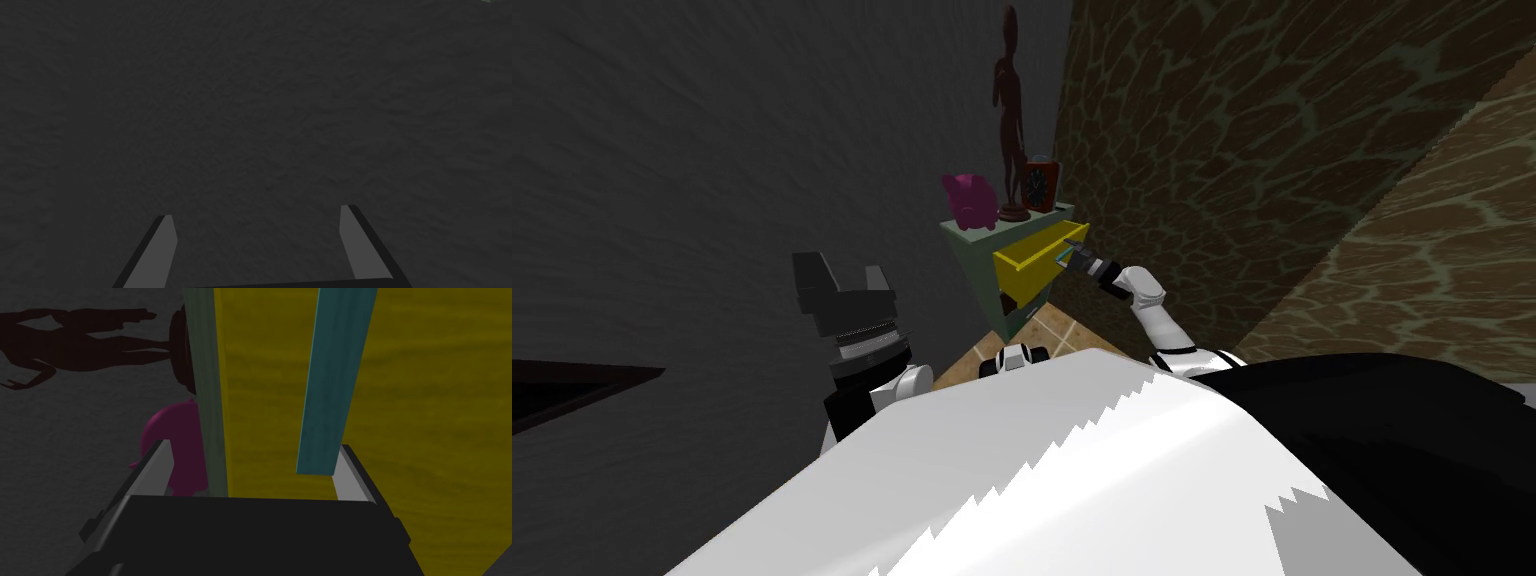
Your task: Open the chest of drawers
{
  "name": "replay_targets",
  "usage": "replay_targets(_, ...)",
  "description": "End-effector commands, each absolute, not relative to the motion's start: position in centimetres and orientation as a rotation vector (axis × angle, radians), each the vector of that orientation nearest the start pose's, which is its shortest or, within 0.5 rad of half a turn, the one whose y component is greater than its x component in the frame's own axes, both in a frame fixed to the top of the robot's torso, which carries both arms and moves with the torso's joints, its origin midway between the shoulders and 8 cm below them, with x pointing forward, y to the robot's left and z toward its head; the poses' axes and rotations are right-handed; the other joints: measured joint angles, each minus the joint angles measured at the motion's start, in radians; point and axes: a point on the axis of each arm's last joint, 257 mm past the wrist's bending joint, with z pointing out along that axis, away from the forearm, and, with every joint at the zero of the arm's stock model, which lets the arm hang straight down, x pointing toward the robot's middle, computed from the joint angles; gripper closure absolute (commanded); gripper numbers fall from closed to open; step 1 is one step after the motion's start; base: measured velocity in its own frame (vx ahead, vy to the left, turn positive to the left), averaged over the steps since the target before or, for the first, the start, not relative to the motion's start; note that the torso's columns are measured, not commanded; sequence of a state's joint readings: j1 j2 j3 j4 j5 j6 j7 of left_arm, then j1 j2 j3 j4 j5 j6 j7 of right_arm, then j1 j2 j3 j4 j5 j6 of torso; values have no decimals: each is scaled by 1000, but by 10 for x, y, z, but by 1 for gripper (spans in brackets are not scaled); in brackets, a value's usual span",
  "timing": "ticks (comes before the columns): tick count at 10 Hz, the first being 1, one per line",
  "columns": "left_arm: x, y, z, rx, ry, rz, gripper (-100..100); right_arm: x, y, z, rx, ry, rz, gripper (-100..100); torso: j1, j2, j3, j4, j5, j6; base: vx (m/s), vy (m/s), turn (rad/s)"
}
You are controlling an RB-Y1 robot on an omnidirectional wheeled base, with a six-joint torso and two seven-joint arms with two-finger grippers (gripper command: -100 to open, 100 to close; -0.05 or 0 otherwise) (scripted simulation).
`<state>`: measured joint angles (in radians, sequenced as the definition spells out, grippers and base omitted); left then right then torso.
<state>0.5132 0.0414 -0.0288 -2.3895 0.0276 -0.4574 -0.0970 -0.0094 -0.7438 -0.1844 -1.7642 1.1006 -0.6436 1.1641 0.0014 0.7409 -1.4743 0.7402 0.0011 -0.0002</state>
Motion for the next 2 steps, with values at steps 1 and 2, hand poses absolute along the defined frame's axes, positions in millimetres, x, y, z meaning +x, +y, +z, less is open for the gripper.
replay_targets(1,329,265,60,-569,615,-1270,0,495,-284,-58,-1388,731,-750,0,0,-1,-1,-1,0,0,0,0,0)
replay_targets(2,329,265,60,-569,615,-1270,0,495,-285,-59,-1388,733,-750,0,0,-1,-1,-1,0,0,0,0,0)
